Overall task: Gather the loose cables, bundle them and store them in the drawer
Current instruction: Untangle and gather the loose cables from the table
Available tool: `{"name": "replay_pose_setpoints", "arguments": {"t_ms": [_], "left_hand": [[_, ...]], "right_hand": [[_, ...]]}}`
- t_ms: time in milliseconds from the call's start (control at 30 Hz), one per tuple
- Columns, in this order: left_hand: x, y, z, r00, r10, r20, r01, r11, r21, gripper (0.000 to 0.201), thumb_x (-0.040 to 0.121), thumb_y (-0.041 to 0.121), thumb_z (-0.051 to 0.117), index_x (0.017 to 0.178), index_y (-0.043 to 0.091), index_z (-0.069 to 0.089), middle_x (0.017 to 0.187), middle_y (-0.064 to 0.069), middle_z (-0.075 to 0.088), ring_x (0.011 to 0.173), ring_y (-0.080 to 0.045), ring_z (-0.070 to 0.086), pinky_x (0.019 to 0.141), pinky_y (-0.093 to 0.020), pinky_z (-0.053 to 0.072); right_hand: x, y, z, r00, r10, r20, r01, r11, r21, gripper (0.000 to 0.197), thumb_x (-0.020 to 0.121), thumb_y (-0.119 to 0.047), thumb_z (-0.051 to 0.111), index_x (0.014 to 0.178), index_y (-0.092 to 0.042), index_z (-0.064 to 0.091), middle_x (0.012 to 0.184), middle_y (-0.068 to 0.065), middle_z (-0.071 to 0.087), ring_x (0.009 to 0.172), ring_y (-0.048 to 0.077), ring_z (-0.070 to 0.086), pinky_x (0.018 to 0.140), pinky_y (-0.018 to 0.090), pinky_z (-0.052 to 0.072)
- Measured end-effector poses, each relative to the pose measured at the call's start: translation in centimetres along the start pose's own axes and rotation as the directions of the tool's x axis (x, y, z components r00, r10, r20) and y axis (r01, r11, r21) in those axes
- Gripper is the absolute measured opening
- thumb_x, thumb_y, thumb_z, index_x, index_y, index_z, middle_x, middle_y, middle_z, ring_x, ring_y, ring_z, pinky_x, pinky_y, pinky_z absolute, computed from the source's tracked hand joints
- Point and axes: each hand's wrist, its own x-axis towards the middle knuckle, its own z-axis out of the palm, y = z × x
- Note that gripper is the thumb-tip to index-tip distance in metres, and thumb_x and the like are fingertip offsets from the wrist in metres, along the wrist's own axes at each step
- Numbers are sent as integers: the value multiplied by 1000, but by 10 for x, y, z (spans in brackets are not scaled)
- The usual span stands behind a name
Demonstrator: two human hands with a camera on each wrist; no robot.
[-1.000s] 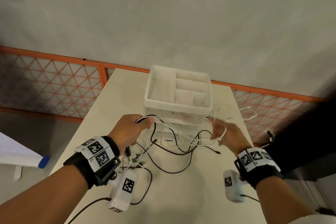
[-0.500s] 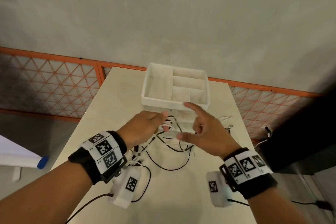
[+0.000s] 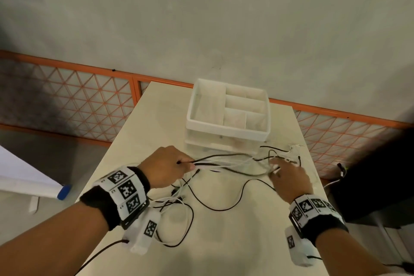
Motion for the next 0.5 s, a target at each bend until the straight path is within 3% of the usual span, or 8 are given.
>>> {"name": "replay_pose_setpoints", "arguments": {"t_ms": [100,167,233,267,333,367,433,500], "left_hand": [[4,1,18,998,-4,57,2,999,33,32,97,32,54,72,14,57,69,-4,57,60,-10,47,55,-16,33],[6,8,27,996,6,92,-5,1000,-10,39,97,32,56,65,9,61,61,2,58,54,-9,45,55,-18,35],[6,23,32,992,49,113,-42,997,-60,34,95,33,59,63,29,70,54,14,60,48,-4,46,51,-14,37],[7,31,33,989,82,126,-70,993,-97,26,94,33,60,72,34,74,56,15,62,48,-1,48,51,-12,37],[6,45,33,981,141,134,-111,971,-212,15,93,28,62,92,24,77,67,9,68,52,2,53,56,-10,40],[6,48,31,979,153,132,-111,954,-279,13,92,25,64,97,19,75,71,4,70,57,0,55,60,-13,43],[3,44,26,985,137,103,-97,942,-323,10,89,25,67,97,21,69,77,1,71,64,-4,58,65,-21,46],[0,32,22,990,112,81,-91,969,-229,9,87,30,67,95,27,64,86,-2,70,69,-12,59,71,-32,50]], "right_hand": [[-14,-10,9,958,-46,284,76,992,-98,62,78,-38,62,139,-45,49,119,0,68,114,23,61,98,37,51],[-27,-33,5,942,-214,259,215,976,24,72,76,-40,67,143,-46,42,120,-7,61,116,15,57,100,35,48],[-44,-67,1,870,-454,192,422,887,187,89,72,-42,73,150,-45,29,133,-9,53,127,11,49,108,37,41],[-52,-82,1,823,-539,178,488,833,261,93,72,-40,73,152,-43,26,137,-10,54,127,9,50,108,38,41],[-59,-99,4,756,-644,114,551,721,420,79,76,-27,72,147,-36,40,121,-10,69,110,7,64,97,33,52],[-58,-101,3,755,-653,59,557,686,467,62,78,-18,71,137,-30,54,108,-10,74,98,6,69,87,30,56],[-54,-98,-5,805,-592,-38,517,669,534,35,79,-6,69,109,-22,71,90,-7,76,78,9,70,71,29,57],[-50,-92,-16,868,-492,-65,433,688,583,29,81,-2,68,97,-25,76,81,-5,76,67,18,68,60,34,55]]}}
